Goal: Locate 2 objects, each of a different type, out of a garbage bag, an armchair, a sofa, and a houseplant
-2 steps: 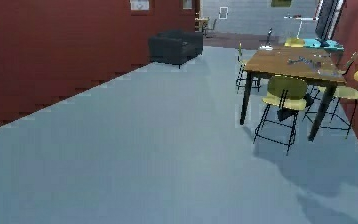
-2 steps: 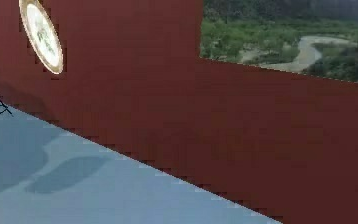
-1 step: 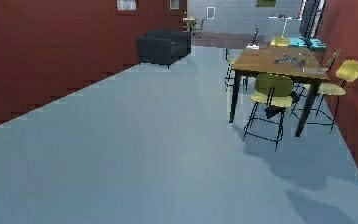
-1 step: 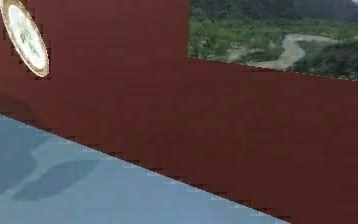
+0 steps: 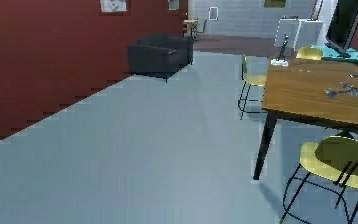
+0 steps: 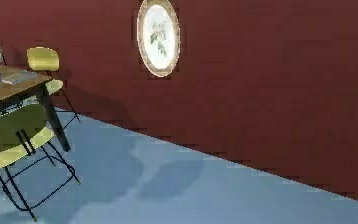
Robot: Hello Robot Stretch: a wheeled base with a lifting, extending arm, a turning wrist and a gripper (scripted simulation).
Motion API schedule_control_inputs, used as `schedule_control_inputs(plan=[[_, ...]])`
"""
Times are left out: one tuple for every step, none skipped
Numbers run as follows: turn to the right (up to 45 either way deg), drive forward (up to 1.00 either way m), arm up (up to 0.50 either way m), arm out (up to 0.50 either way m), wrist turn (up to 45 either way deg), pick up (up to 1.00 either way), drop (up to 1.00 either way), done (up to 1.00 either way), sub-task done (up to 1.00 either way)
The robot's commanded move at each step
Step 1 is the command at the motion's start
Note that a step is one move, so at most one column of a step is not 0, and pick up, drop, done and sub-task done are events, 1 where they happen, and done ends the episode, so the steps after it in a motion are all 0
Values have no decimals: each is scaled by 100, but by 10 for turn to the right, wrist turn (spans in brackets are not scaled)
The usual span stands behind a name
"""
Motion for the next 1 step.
schedule_control_inputs(plan=[[0, 100, 0, 0, 0, 0, 0, 0, 0]])
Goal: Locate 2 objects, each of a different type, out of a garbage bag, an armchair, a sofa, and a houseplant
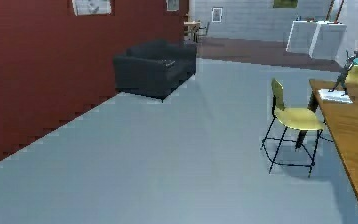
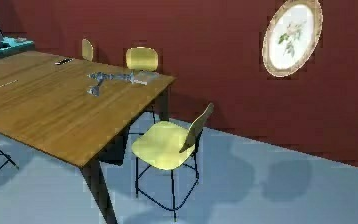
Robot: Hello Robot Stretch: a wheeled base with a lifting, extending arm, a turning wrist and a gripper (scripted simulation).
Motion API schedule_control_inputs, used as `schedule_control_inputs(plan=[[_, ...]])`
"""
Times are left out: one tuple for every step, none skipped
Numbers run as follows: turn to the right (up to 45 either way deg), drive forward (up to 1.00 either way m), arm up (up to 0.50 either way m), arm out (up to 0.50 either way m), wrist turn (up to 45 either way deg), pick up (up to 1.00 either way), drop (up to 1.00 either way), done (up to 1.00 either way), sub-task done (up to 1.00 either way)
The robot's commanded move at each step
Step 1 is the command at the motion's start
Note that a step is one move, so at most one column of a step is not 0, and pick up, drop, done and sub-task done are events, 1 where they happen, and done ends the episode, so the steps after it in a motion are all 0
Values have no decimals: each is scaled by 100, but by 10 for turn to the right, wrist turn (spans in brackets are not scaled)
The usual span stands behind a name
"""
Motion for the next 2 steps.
schedule_control_inputs(plan=[[0, 100, 0, 0, 0, 0, 0, 0, 0], [0, 100, 0, 0, 0, 0, 0, 0, 0]])
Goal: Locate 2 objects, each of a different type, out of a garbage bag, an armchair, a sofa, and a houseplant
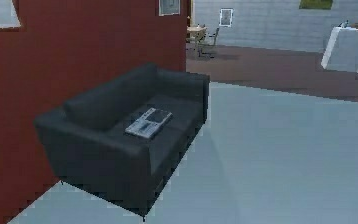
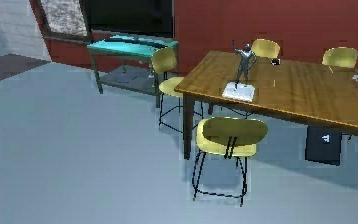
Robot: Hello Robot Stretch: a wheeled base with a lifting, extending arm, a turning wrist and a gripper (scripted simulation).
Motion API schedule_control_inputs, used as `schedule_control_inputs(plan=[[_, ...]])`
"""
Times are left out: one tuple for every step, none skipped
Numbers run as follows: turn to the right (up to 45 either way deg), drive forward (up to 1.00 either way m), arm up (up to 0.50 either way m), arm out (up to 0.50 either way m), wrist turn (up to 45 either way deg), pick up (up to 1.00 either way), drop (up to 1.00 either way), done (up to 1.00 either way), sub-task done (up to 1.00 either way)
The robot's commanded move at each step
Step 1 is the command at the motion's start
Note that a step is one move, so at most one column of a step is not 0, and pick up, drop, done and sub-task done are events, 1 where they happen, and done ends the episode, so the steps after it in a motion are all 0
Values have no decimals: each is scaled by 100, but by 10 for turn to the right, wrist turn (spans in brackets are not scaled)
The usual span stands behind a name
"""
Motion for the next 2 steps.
schedule_control_inputs(plan=[[-60, 0, 0, 0, 0, 0, 0, 0, 0], [0, 5, 0, 0, 0, 0, 0, 0, 0]])
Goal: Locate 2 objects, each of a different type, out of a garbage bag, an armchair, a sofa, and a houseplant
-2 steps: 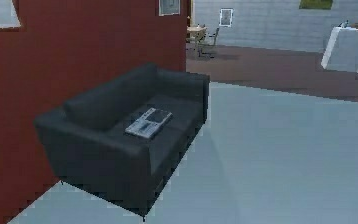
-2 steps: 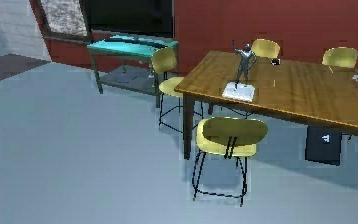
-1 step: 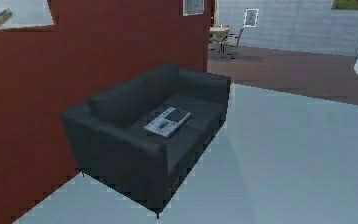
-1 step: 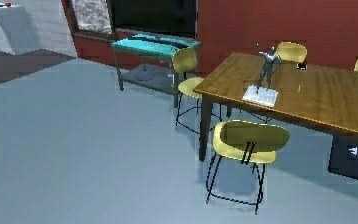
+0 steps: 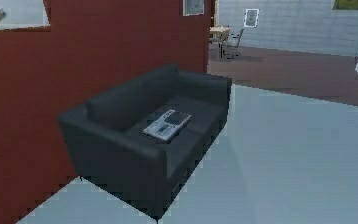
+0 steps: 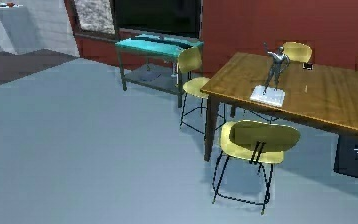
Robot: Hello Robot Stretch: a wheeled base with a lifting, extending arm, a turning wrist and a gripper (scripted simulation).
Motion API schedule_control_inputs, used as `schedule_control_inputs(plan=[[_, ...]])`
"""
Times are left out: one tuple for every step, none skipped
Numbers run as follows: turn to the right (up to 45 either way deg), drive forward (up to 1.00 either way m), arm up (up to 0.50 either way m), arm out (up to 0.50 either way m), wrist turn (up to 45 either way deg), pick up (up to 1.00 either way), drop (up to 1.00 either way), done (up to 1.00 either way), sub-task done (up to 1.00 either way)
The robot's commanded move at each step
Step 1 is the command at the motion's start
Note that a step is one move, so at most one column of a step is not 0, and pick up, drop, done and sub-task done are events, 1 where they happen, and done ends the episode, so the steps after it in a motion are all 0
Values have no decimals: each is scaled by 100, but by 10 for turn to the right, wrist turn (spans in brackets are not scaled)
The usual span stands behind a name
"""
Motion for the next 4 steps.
schedule_control_inputs(plan=[[0, 0, 0, 0, 0, 0, 0, 0, 100], [450, 0, 0, 0, 0, 0, 0, 0, 0], [30, 0, 0, 0, 0, 0, 0, 0, 0], [0, 45, 0, 0, 0, 0, 0, 0, 0]])
